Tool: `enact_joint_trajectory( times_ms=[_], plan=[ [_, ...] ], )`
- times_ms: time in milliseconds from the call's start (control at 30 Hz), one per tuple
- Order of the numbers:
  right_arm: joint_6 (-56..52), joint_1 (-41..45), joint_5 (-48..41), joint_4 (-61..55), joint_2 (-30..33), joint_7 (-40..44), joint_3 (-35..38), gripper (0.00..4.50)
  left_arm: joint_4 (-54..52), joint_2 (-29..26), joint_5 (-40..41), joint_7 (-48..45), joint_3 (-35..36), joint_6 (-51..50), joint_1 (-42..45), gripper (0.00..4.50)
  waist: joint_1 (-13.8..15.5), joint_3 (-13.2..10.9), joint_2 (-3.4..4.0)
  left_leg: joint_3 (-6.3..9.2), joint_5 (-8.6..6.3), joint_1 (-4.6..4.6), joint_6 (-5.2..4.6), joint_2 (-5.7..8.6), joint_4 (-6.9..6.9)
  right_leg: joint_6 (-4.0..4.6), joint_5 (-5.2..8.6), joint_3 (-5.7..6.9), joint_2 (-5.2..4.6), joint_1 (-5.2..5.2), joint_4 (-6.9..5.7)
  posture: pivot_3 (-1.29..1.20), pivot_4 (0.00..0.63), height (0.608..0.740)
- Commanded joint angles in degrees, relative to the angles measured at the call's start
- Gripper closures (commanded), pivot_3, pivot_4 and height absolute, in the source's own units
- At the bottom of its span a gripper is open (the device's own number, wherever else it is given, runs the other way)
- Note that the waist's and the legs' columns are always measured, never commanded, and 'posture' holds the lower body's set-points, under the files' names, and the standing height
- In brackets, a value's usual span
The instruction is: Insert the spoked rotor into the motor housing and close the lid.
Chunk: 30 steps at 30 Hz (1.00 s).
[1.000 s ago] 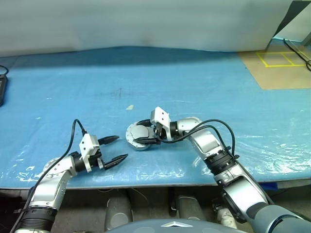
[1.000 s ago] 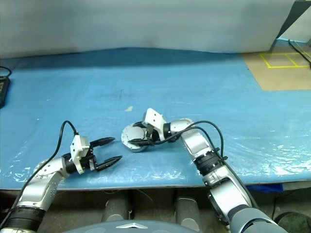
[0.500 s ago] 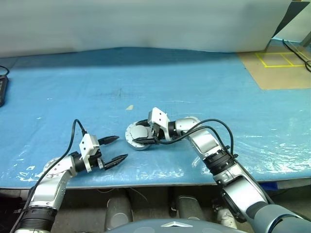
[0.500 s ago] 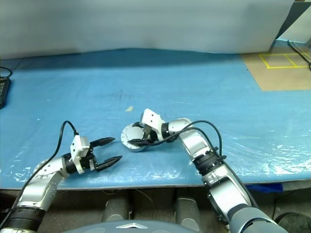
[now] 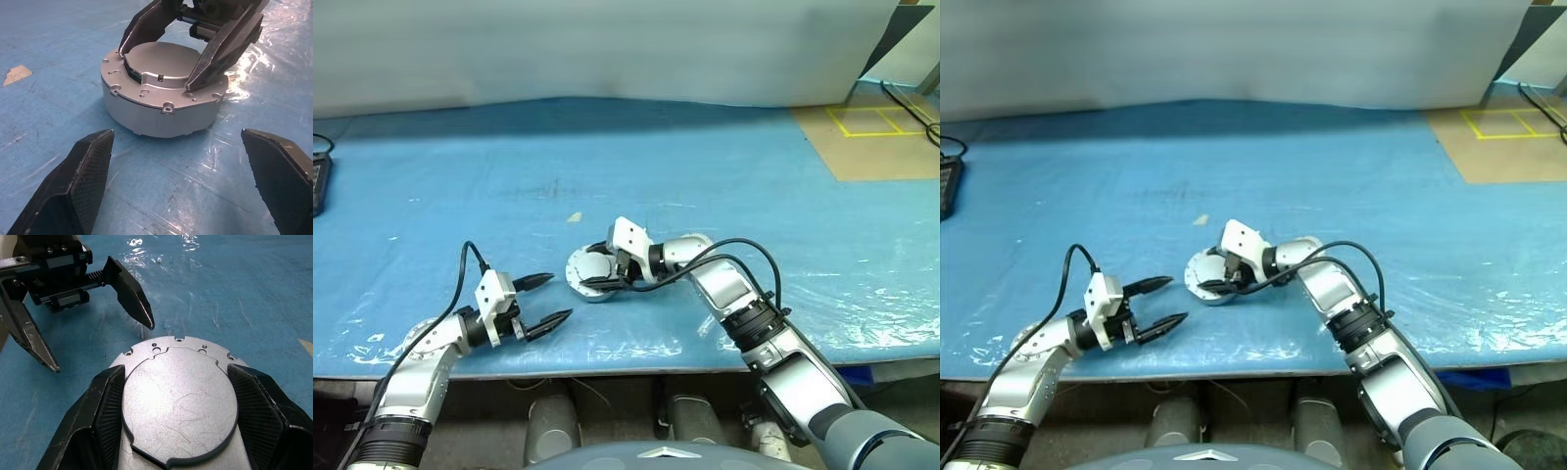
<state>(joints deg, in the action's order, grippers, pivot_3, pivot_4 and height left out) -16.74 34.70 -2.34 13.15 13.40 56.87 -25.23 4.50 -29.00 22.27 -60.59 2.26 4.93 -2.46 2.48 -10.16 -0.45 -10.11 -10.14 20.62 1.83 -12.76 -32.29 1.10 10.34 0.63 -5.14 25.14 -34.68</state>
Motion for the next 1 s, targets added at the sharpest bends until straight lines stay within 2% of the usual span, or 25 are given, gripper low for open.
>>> enact_joint_trajectory(
  times_ms=[33, 200, 300, 600, 667, 1000],
  plan=[
    [-2.02, -1.41, 2.58, 1.81, 1.34, -0.61, -1.77, 1.54, -1.74, 1.2, -0.1, 3.7, 1.68, 0.43, 1.2, 0.14, 0.0, 0.01, -0.01, 0.0, 0.0, 0.0, 0.0, 0.01, 0.0, 0.0, 0.0, -0.01, 0.0, 0.0, 0.01, 0.0, 0.15, 0.74],
    [-1.85, -1.43, 2.65, 1.76, 1.51, -0.68, -2.02, 1.54, -3.73, 1.93, 4.09, 4.76, 1.79, -6.11, 3.09, 0.14, -0.01, 0.02, -0.02, 0.0, 0.0, 0.0, 0.0, 0.02, 0.01, 0.0, 0.0, -0.01, 0.0, 0.0, 0.02, 0.0, 0.15, 0.74],
    [-1.74, -1.52, 2.69, 1.65, 1.8, -0.89, -1.89, 1.54, -3.19, 1.7, 5.86, 3.5, 2.23, -7.5, 4.61, 0.73, -0.02, 0.02, -0.02, 0.0, 0.0, -0.01, 0.0, 0.03, 0.01, 0.0, 0.0, -0.03, 0.01, 0.01, 0.02, 0.0, 0.15, 0.74],
    [-1.65, -2.03, 2.8, 1.33, 1.99, -2.14, -1.39, 1.54, -2.42, 1.4, 6.44, 1.62, 1.88, -8.75, 6.95, 3.91, 0.0, 0.03, -0.02, 0.0, 0.0, -0.01, 0.0, 0.04, 0.03, 0.0, 0.0, -0.04, 0.01, 0.0, 0.04, 0.0, 0.15, 0.74],
    [-1.71, -2.2, 2.78, 1.15, 2.01, -2.37, -1.29, 1.54, -2.38, 1.5, 6.35, 1.33, 1.83, -8.95, 7.17, 4.48, 0.0, 0.02, -0.02, 0.0, 0.0, -0.01, 0.0, 0.04, 0.04, 0.0, 0.0, -0.03, 0.01, 0.0, 0.05, 0.0, 0.15, 0.74],
    [-1.57, -1.84, 2.65, 1.45, 2.61, -2.59, -0.57, 1.54, -2.11, -0.35, 2.66, -1.45, -1.64, -9.8, 5.09, 4.48, 0.0, 0.02, -0.02, 0.02, 0.0, 0.01, 0.01, 0.05, 0.09, -0.02, 0.01, -0.03, 0.0, 0.01, 0.15, 0.0, 0.15, 0.74]
  ],
)
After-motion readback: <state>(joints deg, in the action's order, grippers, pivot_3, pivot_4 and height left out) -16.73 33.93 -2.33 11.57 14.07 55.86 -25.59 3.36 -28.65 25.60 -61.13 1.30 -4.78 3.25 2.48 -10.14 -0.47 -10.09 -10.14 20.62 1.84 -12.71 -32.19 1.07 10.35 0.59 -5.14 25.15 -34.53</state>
